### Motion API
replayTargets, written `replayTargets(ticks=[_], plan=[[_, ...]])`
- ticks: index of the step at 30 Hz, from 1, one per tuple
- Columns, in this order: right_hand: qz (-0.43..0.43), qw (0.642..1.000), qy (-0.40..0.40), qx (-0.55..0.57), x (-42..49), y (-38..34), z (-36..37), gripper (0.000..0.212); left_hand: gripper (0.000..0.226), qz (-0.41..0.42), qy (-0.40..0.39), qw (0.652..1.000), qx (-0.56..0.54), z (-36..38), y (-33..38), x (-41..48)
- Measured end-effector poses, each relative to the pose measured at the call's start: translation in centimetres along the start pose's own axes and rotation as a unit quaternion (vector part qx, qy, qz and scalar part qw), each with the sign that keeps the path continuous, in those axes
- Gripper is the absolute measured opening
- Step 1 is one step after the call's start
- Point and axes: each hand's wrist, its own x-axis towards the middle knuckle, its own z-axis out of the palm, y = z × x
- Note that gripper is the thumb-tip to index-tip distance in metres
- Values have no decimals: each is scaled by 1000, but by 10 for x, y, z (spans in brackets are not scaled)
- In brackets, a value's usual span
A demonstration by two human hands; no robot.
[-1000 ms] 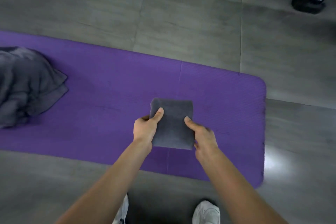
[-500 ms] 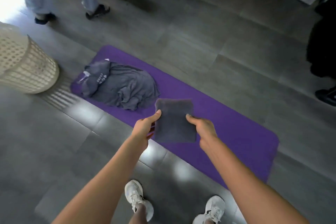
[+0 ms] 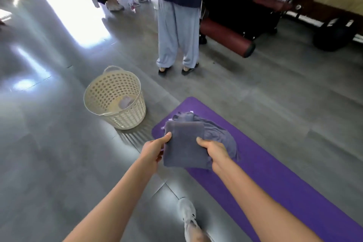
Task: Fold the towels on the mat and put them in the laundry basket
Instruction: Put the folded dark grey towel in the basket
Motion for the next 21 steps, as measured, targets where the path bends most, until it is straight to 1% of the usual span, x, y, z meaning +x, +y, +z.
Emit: replayTargets(ticks=[4, 6, 7, 9, 10, 12, 13, 14, 15, 17, 19, 21], plan=[[27, 1000, -15, 5, 55, -11, 103, 26, 43, -7, 26, 999, -17, -63, 62, 66], [42, 999, -25, 0, 86, -17, 155, 28, 45, -7, 47, 999, -26, -94, 91, 100], [47, 998, -31, -1, 101, -20, 178, 26, 44, -4, 53, 998, -27, -109, 106, 115], [51, 998, -46, -4, 130, -24, 225, 10, 40, -3, 53, 998, -25, -137, 135, 145], [53, 997, -49, -7, 143, -26, 247, 6, 38, -5, 48, 999, -22, -151, 148, 159], [62, 997, -47, -24, 169, -26, 286, 18, 34, -7, 38, 999, -13, -176, 173, 191], [65, 996, -47, -29, 181, -26, 305, 19, 32, -8, 34, 999, -7, -190, 185, 208], [66, 996, -49, -34, 195, -24, 324, 14, 30, -11, 33, 999, 0, -202, 197, 225], [66, 996, -52, -34, 206, -26, 345, 5, 27, -15, 32, 999, 8, -215, 208, 245], [73, 996, -44, -32, 237, -22, 384, 16, 22, -25, 28, 999, 27, -241, 232, 289], [71, 997, -26, -29, 268, -19, 427, 11, 22, -34, 17, 998, 54, -268, 257, 338], [74, 997, -10, -20, 302, -13, 471, 12, 24, -35, -3, 996, 80, -293, 280, 391]])
